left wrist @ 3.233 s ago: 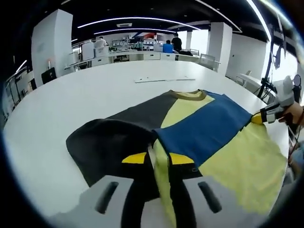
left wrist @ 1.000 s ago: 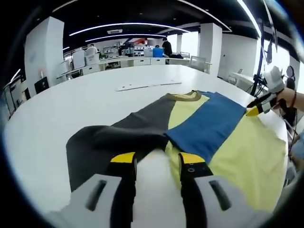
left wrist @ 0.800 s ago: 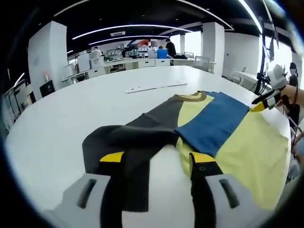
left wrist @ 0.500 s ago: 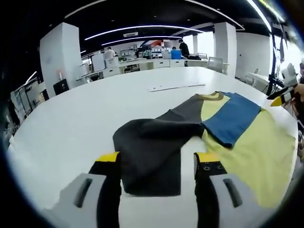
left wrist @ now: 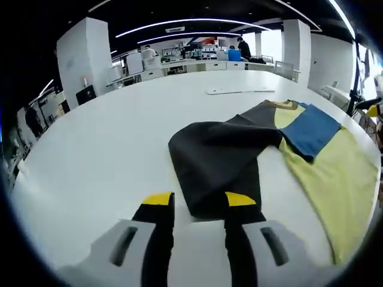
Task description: Fold the garment on the visible template until the final outline fits inside the template.
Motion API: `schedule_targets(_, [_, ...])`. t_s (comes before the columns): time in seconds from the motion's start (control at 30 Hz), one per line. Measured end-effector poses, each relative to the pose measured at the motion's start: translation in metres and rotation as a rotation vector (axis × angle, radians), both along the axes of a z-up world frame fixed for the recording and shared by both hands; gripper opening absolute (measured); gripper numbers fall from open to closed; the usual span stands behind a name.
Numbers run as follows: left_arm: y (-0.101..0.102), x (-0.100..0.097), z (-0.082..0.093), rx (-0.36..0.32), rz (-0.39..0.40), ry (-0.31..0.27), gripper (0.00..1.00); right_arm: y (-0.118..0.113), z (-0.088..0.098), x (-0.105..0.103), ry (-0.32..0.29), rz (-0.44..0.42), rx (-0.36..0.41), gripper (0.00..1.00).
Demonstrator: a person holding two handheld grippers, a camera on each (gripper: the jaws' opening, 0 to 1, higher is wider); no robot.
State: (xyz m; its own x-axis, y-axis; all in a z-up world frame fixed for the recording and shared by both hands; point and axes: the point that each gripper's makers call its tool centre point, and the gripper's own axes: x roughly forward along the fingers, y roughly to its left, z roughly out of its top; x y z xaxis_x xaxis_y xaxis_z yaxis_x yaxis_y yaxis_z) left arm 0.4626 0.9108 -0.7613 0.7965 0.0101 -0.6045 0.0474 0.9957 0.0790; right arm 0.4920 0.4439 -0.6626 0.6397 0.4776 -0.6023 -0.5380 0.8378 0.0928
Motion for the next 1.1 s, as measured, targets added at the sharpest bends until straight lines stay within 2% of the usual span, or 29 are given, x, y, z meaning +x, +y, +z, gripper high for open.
schedule_targets(0.07, [0.004,0.002,-0.002,-0.019,0.021,-0.014,0.18,0.001,0.008,-0.001,-0.02,0.0,0.022,0.92])
schedule_targets(0.13, [0.003,0.003,-0.006,-0.069,0.043,-0.012,0.06,0.0,0.013,-0.003,-0.031,-0.001,0.034,0.93])
schedule_targets(0.17, [0.005,0.004,-0.007,-0.059,0.053,-0.012,0.01,0.001,0.014,-0.004,-0.031,0.001,0.035,0.94])
schedule_targets(0.47, [0.008,0.004,-0.003,-0.075,0.07,-0.029,0.0,0.007,0.018,-0.019,-0.025,0.06,0.031,0.96])
schedule_targets(0.6, [0.017,0.006,-0.004,-0.049,0.072,-0.028,0.0,0.005,0.017,-0.022,-0.018,0.052,0.033,0.95])
schedule_targets(0.67, [0.022,0.006,-0.007,-0.015,0.049,-0.005,0.0,0.004,0.019,-0.021,-0.013,0.028,0.081,0.95])
schedule_targets(0.77, [0.028,0.01,-0.003,0.0,0.05,-0.012,0.0,0.001,0.02,-0.023,-0.011,0.024,0.083,0.95])
schedule_targets(0.93, [0.04,0.011,-0.001,-0.014,0.086,-0.026,0.0,-0.004,0.017,-0.025,-0.002,0.018,0.07,0.95])
schedule_targets(1.1, [0.043,0.004,-0.001,-0.028,0.114,-0.023,0.0,-0.004,0.015,-0.028,0.005,0.017,0.064,0.95])
